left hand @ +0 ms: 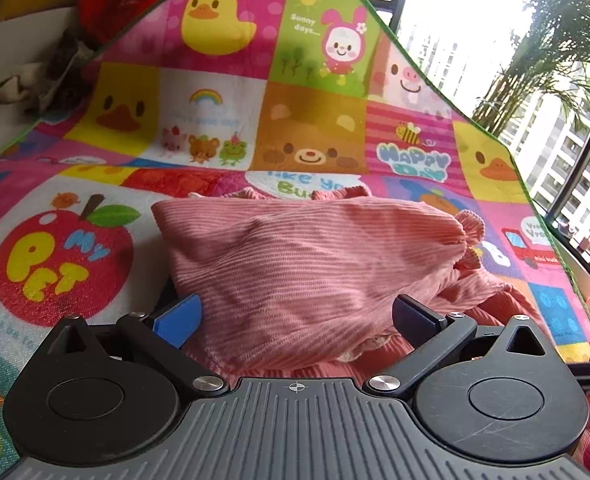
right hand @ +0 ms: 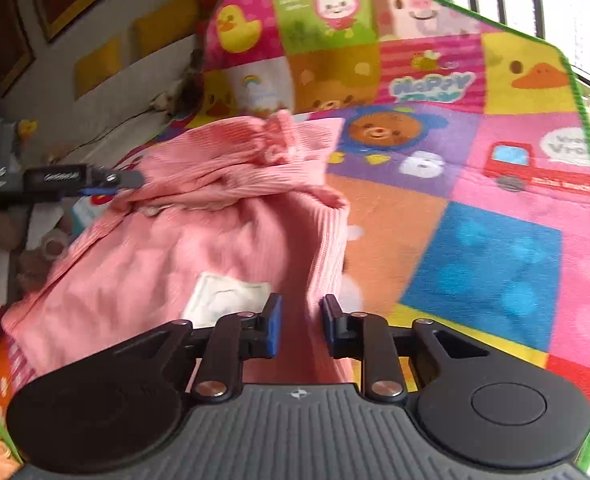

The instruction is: Fold clothes

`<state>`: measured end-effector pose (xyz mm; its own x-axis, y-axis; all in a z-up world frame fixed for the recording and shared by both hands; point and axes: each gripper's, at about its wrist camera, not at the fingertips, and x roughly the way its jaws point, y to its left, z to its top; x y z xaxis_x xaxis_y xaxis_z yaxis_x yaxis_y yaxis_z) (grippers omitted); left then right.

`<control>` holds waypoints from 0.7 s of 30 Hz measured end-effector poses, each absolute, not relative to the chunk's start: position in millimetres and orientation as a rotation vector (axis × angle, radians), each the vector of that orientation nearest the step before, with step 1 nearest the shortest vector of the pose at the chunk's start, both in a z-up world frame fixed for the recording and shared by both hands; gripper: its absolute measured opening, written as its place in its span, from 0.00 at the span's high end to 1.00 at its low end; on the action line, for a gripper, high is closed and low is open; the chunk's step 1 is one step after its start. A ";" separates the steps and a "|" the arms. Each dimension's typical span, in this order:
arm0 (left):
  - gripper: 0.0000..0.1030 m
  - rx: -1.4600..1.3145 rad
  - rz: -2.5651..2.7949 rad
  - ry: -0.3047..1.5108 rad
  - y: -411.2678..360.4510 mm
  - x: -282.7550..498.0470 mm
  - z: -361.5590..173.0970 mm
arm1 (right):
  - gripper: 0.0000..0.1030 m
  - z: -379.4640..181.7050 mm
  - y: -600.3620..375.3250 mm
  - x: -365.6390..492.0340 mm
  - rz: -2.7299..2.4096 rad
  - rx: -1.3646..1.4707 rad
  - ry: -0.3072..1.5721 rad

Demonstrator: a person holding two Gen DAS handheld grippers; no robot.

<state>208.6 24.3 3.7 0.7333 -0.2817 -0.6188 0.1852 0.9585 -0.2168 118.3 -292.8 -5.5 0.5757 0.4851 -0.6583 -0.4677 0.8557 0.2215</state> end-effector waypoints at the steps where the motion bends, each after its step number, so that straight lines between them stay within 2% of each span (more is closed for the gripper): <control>1: 0.00 -0.139 -0.261 0.695 23.9 206.5 6.3 | 0.79 -1.9 -279.4 111.0 0.613 -0.017 0.771; 5: 0.00 -0.115 -0.273 0.670 24.6 200.1 15.2 | 0.76 28.7 -247.9 103.9 0.718 -0.161 0.671; 6: 0.00 -0.110 -0.270 0.670 24.9 200.7 16.0 | 0.68 38.8 -247.3 109.5 0.712 -0.163 0.635; 7: 0.00 -0.106 -0.265 0.672 25.1 202.4 16.2 | 0.55 48.8 -246.7 115.0 0.705 -0.165 0.598; 9: 0.00 -0.100 -0.253 0.676 25.0 206.6 16.4 | 0.40 58.1 -247.9 143.2 0.659 -0.130 0.572; 10: 0.00 -0.098 -0.248 0.679 24.4 209.8 16.1 | 0.40 61.3 -248.7 159.5 0.632 -0.107 0.564; 12: 0.00 -0.094 -0.242 0.685 22.4 216.9 15.2 | 0.40 62.6 -250.1 193.9 0.578 -0.052 0.565; 17: 0.00 -0.087 -0.263 0.704 17.1 230.8 10.3 | 0.42 8.0 -241.1 269.1 0.485 0.041 0.663; 19: 0.00 -0.082 -0.272 0.712 16.1 236.0 7.6 | 0.72 -15.1 -234.0 283.4 0.493 0.074 0.725; 21: 0.00 -0.077 -0.276 0.718 16.3 242.1 5.0 | 0.78 -20.8 -228.2 287.2 0.488 0.075 0.723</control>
<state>242.1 16.3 5.0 0.7188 -0.2759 -0.6381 0.2234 0.9609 -0.1638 287.2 -228.2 -20.8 0.6434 0.4537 -0.6166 -0.4025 0.8856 0.2316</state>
